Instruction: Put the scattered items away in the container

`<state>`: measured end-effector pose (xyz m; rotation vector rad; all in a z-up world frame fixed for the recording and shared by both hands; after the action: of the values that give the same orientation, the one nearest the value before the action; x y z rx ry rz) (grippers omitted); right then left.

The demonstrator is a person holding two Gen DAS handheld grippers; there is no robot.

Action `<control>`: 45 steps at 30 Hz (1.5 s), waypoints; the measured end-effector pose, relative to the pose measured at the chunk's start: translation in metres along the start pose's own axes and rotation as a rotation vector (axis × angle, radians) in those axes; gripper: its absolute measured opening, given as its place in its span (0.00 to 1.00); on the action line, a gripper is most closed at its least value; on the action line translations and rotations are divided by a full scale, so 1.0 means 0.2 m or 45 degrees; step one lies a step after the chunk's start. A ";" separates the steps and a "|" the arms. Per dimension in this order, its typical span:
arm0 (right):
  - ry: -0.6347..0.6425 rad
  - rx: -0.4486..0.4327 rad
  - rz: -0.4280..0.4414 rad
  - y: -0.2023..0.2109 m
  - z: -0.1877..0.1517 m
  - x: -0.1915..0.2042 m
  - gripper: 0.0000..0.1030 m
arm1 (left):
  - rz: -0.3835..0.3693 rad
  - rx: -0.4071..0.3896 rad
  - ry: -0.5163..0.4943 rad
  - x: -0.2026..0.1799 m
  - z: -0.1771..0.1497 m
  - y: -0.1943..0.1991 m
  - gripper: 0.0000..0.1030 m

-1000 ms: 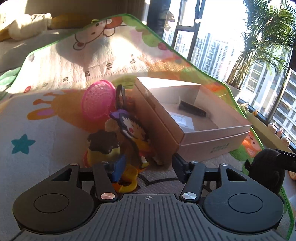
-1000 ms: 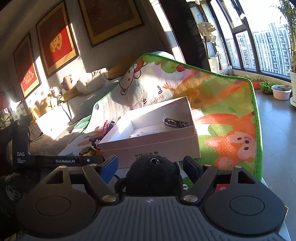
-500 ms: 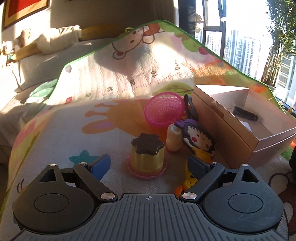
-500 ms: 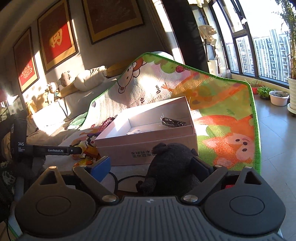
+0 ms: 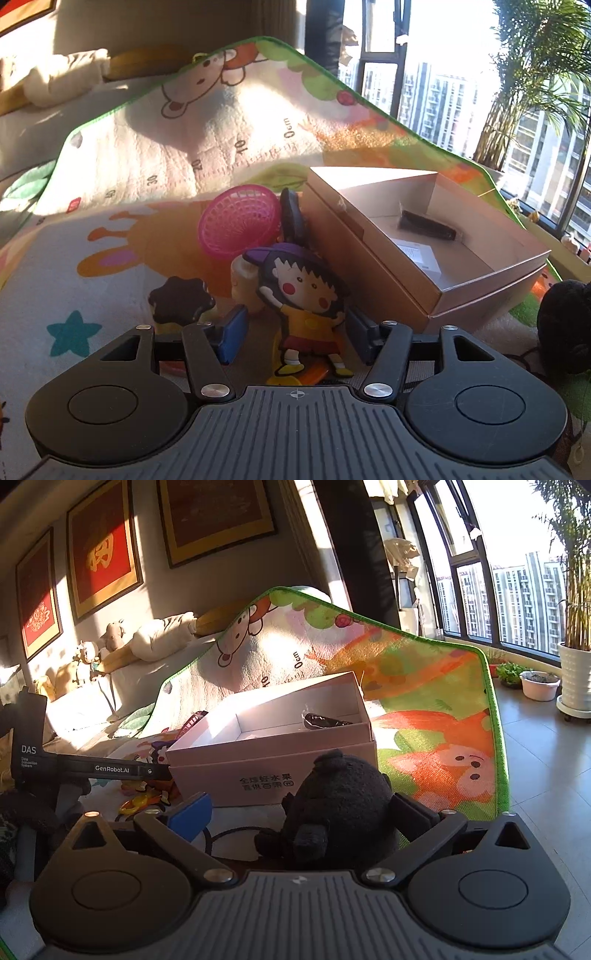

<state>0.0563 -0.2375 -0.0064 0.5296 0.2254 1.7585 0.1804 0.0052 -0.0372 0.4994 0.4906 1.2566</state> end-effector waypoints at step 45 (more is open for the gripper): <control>0.491 0.284 0.112 -0.55 0.72 0.97 0.07 | -0.151 -0.050 0.328 0.25 -0.31 0.42 1.00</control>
<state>0.1857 -0.0410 0.1186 0.3577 0.6838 1.9236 0.0904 0.0784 -0.0397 0.2717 0.7012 1.2196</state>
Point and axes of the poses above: each gripper's, at about its wrist camera, not at the fingertips, and y roughly against the way its jaws point, x to its left, z to its top, the point moved 8 cm from there along -y, roughly the way its jaws point, and after that the axes turned 2 degrees about x, right-handed, at the moved point
